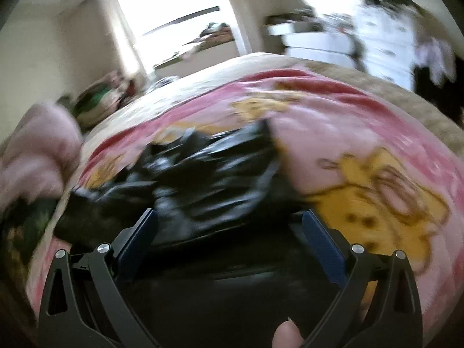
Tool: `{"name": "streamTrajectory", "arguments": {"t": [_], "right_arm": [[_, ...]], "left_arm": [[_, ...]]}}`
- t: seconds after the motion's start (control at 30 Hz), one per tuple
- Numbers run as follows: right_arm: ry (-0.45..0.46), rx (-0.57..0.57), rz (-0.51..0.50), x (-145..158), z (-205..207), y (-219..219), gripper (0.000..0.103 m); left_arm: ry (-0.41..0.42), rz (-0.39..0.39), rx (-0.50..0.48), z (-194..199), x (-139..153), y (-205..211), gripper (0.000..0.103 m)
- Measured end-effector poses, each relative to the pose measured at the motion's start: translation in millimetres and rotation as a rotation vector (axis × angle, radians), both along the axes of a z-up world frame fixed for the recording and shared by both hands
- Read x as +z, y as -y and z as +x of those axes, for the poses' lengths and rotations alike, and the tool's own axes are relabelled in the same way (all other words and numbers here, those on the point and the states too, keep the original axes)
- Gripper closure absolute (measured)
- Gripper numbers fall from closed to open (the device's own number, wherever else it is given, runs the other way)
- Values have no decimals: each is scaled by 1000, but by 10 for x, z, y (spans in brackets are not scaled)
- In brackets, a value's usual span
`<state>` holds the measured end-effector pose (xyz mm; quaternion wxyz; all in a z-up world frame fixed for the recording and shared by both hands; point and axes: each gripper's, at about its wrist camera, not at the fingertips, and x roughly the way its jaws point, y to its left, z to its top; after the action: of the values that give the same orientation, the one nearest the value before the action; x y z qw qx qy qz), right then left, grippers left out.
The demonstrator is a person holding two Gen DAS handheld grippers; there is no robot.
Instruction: Fold large clothes
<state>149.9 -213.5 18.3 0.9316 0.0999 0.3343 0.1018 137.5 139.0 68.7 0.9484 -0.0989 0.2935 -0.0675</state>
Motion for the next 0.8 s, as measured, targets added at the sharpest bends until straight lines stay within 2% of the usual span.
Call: {"name": "streamTrajectory", "arguments": {"t": [0.13,0.27,0.37,0.47,0.5,0.53,0.6,0.63,0.67,0.8], "right_arm": [[-1,193,2,-10,-39,-597,5],[12,406,-93,-65,-134,-1340,4],[59,431,-261,-118,-141,-1814,5],[82,412,-350,-172,-64,-1971,6],[93,404,-372,-182,-14,-1973,25],[100,402,-385,-170,34,-1938,61],[107,426,-329,-67,114,-1799,66],[126,405,-292,6,135,-1668,74],[137,392,-271,49,139,-1573,77],[147,293,-206,222,244,-1026,78]], "left_arm": [[-58,83,175,204,-78,-255,9],[-165,-3,230,389,-264,-424,10],[-193,3,238,453,-341,-399,13],[-187,4,228,455,-349,-401,18],[-181,1,225,448,-353,-405,19],[-180,6,226,448,-362,-403,21],[-182,16,222,454,-381,-387,25],[-184,13,222,465,-395,-394,27],[-185,5,219,471,-401,-391,30],[-192,-4,198,507,-424,-347,37]]}}
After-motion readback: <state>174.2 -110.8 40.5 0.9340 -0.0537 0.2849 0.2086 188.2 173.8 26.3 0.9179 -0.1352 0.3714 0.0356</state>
